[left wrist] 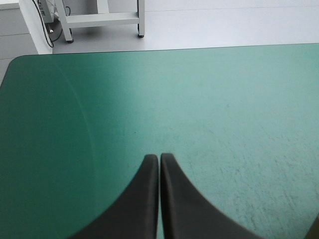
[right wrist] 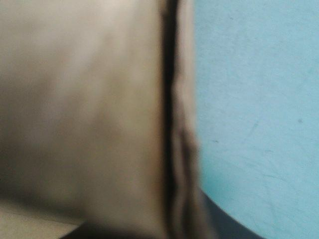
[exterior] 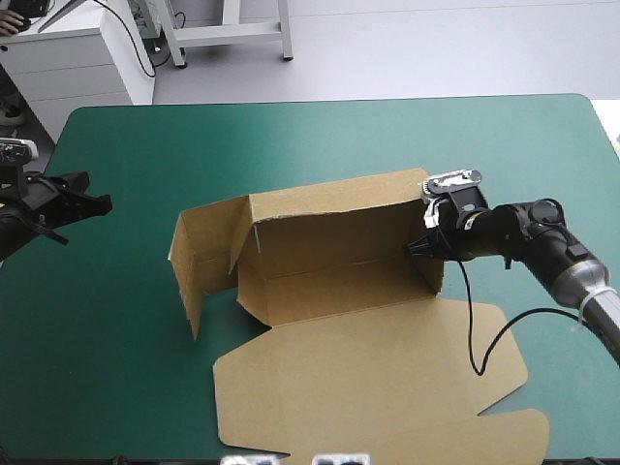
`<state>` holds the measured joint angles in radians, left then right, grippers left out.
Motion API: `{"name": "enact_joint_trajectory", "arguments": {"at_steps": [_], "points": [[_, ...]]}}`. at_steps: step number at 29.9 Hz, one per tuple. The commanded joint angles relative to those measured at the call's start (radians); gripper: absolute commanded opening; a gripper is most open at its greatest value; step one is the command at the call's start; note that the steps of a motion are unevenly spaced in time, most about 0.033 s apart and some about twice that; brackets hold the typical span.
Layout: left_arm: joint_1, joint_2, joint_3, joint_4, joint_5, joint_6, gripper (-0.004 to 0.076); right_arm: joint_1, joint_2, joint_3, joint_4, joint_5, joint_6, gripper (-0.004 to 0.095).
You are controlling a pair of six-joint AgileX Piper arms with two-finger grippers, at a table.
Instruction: Fold the box
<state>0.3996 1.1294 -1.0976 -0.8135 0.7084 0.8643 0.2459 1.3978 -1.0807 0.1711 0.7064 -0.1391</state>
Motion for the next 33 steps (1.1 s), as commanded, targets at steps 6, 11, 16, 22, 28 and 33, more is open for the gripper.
{"name": "enact_joint_trajectory", "arguments": {"at_steps": [6,11,16,22,28,33], "points": [[0.0,0.022,-0.025,-0.057,-0.059,0.002,-0.0002,-0.005,0.041,-0.296,-0.114,0.283,0.107,-0.0014],[0.0,0.037,-0.025,-0.07,-0.061,0.002,-0.0002,-0.005,0.183,-0.435,-0.132,0.401,0.139,-0.0014],[0.0,0.037,-0.025,-0.082,-0.073,0.002,-0.0002,-0.005,0.334,-0.616,-0.132,0.492,0.177,-0.0014],[0.0,0.037,-0.025,-0.109,-0.073,0.003,-0.0009,-0.005,0.472,-0.833,-0.132,0.543,0.217,-0.0014],[0.0,0.049,-0.025,-0.113,-0.071,0.003,-0.0009,-0.008,0.561,-0.926,-0.132,0.543,0.25,-0.0014],[0.0,0.074,-0.025,-0.134,-0.065,0.003,-0.0009,-0.014,0.6,-0.924,-0.109,0.543,0.255,-0.0014]]}}
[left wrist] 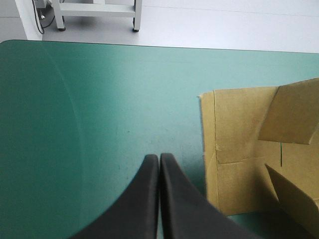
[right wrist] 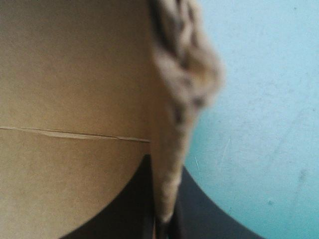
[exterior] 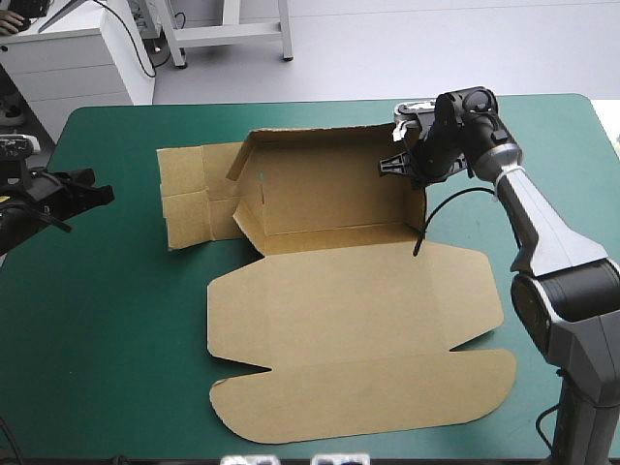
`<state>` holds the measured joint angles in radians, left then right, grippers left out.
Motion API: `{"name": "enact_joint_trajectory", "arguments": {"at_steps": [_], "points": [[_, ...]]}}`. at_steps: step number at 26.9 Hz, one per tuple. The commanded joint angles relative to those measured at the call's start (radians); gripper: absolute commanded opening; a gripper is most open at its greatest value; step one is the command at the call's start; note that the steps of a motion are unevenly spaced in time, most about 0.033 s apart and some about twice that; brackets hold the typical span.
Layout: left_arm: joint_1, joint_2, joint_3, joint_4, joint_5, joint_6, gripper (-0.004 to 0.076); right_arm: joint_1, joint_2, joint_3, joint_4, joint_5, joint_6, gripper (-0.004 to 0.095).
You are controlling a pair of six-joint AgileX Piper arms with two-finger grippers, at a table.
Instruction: Fold the box
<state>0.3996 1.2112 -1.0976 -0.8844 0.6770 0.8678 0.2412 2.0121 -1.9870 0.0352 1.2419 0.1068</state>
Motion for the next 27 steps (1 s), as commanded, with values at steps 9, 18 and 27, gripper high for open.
{"name": "enact_joint_trajectory", "arguments": {"at_steps": [9,18,27], "points": [[0.0,0.025,-0.025,-0.115,-0.031,-0.001,-0.0009,-0.012,0.014,-0.022,-0.066,-0.026,0.012,-0.0014],[0.0,0.026,-0.025,-0.118,-0.027,-0.005,-0.0009,-0.012,0.052,-0.022,-0.059,-0.046,0.012,0.0075],[0.0,0.026,-0.025,-0.118,-0.021,-0.005,-0.0009,-0.012,0.053,-0.085,-0.071,-0.073,0.051,0.0669]]}}
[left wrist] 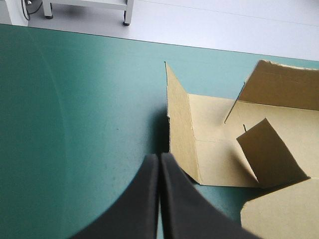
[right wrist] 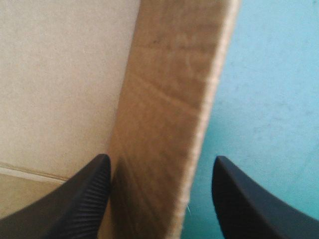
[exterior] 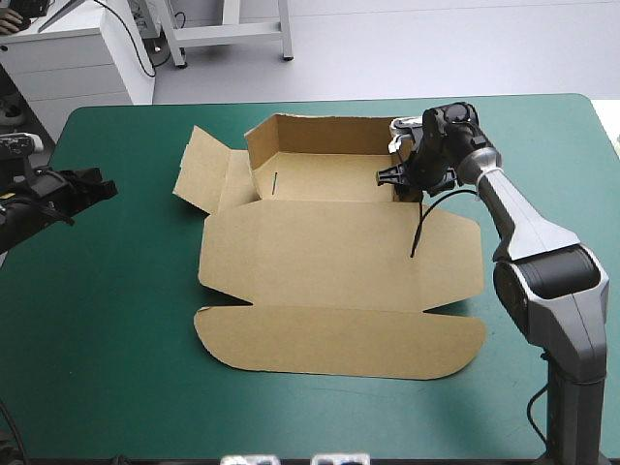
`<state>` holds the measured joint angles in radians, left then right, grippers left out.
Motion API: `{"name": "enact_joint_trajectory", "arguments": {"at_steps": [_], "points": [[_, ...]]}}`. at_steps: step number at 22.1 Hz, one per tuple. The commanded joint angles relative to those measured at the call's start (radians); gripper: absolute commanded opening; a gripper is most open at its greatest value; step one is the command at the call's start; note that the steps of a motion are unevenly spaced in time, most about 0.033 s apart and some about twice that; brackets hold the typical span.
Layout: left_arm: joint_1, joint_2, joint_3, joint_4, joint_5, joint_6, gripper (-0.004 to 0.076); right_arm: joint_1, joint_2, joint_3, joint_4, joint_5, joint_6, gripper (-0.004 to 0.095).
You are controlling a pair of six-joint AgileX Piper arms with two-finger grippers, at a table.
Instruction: Fold the box
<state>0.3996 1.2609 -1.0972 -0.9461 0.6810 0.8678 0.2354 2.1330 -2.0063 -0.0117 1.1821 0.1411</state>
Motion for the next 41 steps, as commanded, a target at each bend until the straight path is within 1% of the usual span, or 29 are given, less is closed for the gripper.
{"name": "enact_joint_trajectory", "arguments": {"at_steps": [1,3,5,6,9,12,21,24,25,26,27,28,29,30,31,32,33,35,37,39,41], "points": [[0.0,-0.023,-0.026,-0.057,-0.025,-0.005,-0.0009,-0.006,-0.068,-0.084,-0.024,-0.009,0.019,0.0676],[0.0,-0.023,-0.026,-0.057,-0.023,-0.005,-0.0009,-0.006,-0.068,-0.188,-0.026,0.039,0.035,0.0676],[0.0,-0.023,-0.026,-0.057,-0.023,-0.005,-0.0009,-0.006,-0.07,-0.228,-0.024,0.07,0.038,0.0676],[0.0,-0.023,-0.026,-0.057,-0.023,-0.005,-0.0009,-0.006,-0.076,-0.231,-0.016,0.07,0.056,0.0676],[0.0,-0.023,-0.026,-0.055,-0.021,0.003,-0.0009,-0.006,-0.087,-0.218,0.055,0.07,0.077,0.0675],[0.0,-0.023,-0.026,-0.055,-0.012,0.003,-0.0009,-0.006,-0.087,-0.199,0.08,0.07,0.09,0.0675],[0.0,-0.023,-0.026,-0.057,-0.012,0.003,-0.0009,-0.006,-0.085,-0.087,0.049,0.068,0.094,0.0671],[0.0,-0.023,-0.026,-0.057,-0.012,0.003,-0.0009,-0.006,-0.085,-0.075,0.012,0.068,0.094,0.0638],[0.0,-0.023,-0.026,-0.057,-0.012,0.003,-0.0009,-0.006,-0.085,-0.075,-0.007,0.068,0.094,0.061],[0.0,-0.023,-0.026,-0.057,-0.012,0.003,-0.0009,-0.006,-0.085,-0.075,-0.019,0.068,0.096,0.0534],[0.0,-0.023,-0.026,-0.057,-0.012,0.003,-0.0009,-0.006,-0.081,-0.075,-0.026,0.068,0.094,0.0484],[0.0,-0.023,-0.026,-0.057,-0.012,0.003,-0.0009,-0.006,-0.069,-0.075,-0.024,0.068,0.091,0.0379],[0.0,-0.023,-0.026,-0.057,-0.012,0.003,-0.0009,-0.006,-0.063,-0.075,-0.015,0.068,0.087,0.0332],[0.0,-0.023,-0.026,-0.057,-0.01,0.003,-0.0009,-0.006,-0.044,-0.075,0.012,0.068,0.082,0.0225],[0.0,-0.023,-0.026,-0.057,-0.008,0.003,-0.0009,-0.006,-0.03,-0.075,0.041,0.068,0.075,0.0144],[0.0,-0.023,-0.026,-0.057,-0.008,-0.003,-0.0009,-0.006,-0.026,-0.075,0.048,0.068,0.075,0.0104],[0.0,-0.023,-0.026,-0.057,-0.008,-0.003,-0.0009,-0.006,-0.025,-0.075,0.054,0.068,0.066,0.003],[0.0,-0.023,-0.026,-0.057,-0.008,-0.005,-0.0009,-0.006,-0.033,-0.084,0.051,0.068,0.049,-0.0018],[0.0,-0.023,-0.026,-0.057,0.018,-0.005,-0.0009,-0.007,-0.049,-0.106,0.049,0.068,0.02,-0.0018],[0.0,-0.023,-0.026,-0.057,0.022,-0.005,-0.0009,-0.019,-0.081,-0.134,0.056,0.068,-0.009,-0.0018],[0.0,-0.021,-0.026,-0.055,0.014,-0.005,-0.0009,-0.058,-0.136,-0.148,0.1,0.068,-0.054,-0.0018]]}}
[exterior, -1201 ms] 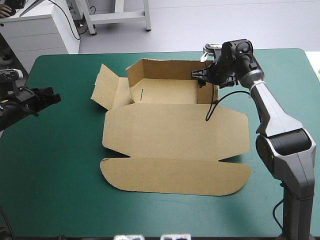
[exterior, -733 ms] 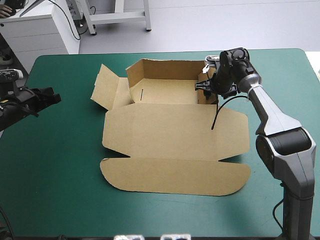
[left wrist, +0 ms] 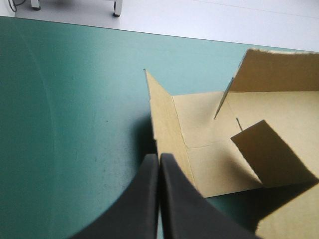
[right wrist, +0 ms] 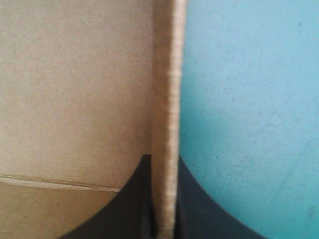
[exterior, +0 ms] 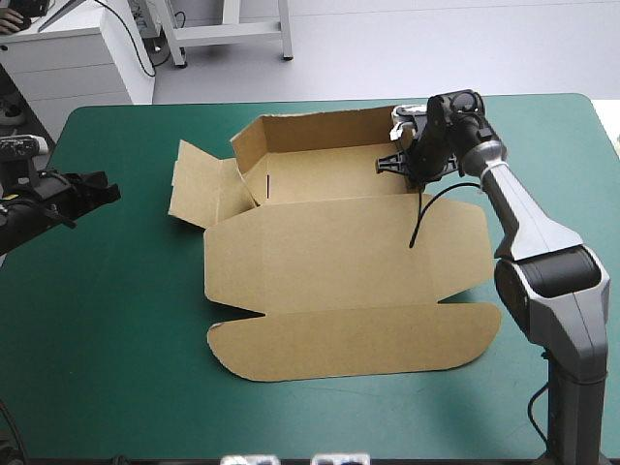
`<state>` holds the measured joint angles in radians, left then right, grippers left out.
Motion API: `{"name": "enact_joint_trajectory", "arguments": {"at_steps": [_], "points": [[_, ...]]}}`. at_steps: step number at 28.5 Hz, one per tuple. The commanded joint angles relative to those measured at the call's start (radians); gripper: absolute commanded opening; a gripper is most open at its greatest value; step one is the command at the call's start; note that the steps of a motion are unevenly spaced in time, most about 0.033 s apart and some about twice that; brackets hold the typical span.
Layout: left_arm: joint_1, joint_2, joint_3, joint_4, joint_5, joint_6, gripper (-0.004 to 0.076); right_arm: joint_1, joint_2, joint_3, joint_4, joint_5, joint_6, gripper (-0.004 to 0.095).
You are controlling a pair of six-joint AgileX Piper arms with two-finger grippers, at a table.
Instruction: Fold the box
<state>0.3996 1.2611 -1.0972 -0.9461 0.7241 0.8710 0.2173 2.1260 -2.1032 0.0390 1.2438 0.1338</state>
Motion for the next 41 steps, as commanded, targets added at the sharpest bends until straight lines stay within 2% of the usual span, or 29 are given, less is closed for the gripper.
{"name": "enact_joint_trajectory", "arguments": {"at_steps": [1,7,9,18,24,27,31,41], "points": [[0.0,-0.019,-0.026,-0.055,-0.034,-0.009,-0.0009,-0.055,-0.147,-0.051,0.082,0.007,-0.061,-0.0018],[0.0,0.058,-0.026,-0.096,-0.035,-0.009,-0.0009,-0.21,-0.302,-0.051,0.352,0.008,-0.189,-0.0018],[0.0,0.104,-0.026,-0.127,-0.035,-0.009,-0.0009,-0.252,-0.346,-0.051,0.388,0.008,-0.217,-0.0018],[-0.016,0.217,-0.026,-0.286,-0.003,0.014,-0.0009,-0.249,-0.381,-0.051,0.592,0.008,-0.311,-0.0018],[-0.111,0.24,-0.026,-0.286,-0.022,0.024,-0.0009,-0.168,-0.377,-0.051,0.549,0.006,-0.328,-0.0018],[-0.18,0.242,-0.026,-0.288,-0.06,0.024,-0.0009,-0.111,-0.377,-0.051,0.481,0.006,-0.328,-0.0018],[-0.256,0.242,-0.04,-0.288,-0.054,0.024,-0.0009,-0.05,-0.365,-0.051,0.362,0.006,-0.302,-0.0018],[-0.286,0.238,-0.141,-0.376,0.154,0.017,-0.0009,-0.026,-0.326,-0.049,0.266,0.006,-0.275,-0.0017]]}}
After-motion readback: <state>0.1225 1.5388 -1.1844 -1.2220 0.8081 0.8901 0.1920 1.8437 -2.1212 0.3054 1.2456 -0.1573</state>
